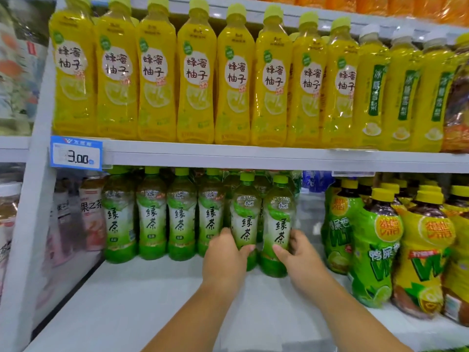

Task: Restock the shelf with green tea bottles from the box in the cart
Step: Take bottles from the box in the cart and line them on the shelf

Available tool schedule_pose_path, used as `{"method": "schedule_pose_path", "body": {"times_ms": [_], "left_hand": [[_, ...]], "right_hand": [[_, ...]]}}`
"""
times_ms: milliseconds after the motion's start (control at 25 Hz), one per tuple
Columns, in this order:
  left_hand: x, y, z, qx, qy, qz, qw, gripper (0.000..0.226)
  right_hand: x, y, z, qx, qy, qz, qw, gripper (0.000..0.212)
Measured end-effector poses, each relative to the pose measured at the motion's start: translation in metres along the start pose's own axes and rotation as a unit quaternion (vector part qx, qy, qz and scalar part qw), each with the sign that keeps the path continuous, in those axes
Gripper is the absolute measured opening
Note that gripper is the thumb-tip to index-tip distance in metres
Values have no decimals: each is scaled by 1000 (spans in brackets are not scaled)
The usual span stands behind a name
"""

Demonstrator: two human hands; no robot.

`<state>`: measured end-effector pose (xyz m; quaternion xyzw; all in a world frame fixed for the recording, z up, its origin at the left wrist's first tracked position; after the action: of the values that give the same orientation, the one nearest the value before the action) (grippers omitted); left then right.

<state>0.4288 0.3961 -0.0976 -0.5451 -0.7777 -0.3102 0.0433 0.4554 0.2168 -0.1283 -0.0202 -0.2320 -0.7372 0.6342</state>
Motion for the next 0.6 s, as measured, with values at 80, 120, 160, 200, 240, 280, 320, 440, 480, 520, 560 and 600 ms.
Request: {"method": "schedule_pose_path", "body": {"times_ms": [80,120,160,200,240,280,320,440,480,520,560,600], "left_hand": [[-4,6,2,11,20,-17,1000,43],[-6,8,3,13,29,-24,999,42],[-8,10,5,12,36,-30,999,40],[-9,13,6,12,42,-35,998,39],[-10,15,7,12,49,-37,998,38],[-11,16,9,12,58,-38,997,37],[-13,17,9,10,71,-39,997,37],[-16,19,10,-10,119,-49,992,36],[-17,20,10,-16,124,-50,991,36],[-18,22,11,-19,127,-51,990,36],[-20,23,13,-21,130,-51,990,38],[-22,24,15,-23,138,-52,989,39]], "right_hand": [[-1,17,-4,-6,-15,-14,1000,35],[-2,24,-7,-12,-26,-20,999,35],[-4,29,-9,-18,-41,-24,999,34],[-6,33,-9,-21,-52,-26,998,32],[-8,37,-9,-20,-52,-27,998,29],[-11,41,-9,-18,-45,-28,998,28],[-13,43,-9,-14,-40,-28,999,28],[-18,51,-10,-14,-40,-25,999,30],[-20,52,-9,-15,-41,-24,999,32],[-22,53,-9,-14,-40,-25,999,34],[-23,53,-9,-12,-40,-28,999,35],[-25,53,-9,-10,-38,-30,999,37]]}}
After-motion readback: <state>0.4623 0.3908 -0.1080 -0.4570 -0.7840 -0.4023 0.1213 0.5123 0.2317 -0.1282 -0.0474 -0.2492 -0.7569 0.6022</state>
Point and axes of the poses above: each hand's wrist, its own y-axis towards the middle knuckle, its own x-axis out of the back of the hand, z = x × y, the point moved 3 cm from there along y, towards the middle knuckle, and after that the axes turned 10 degrees about -y, right-handed, at the moved point
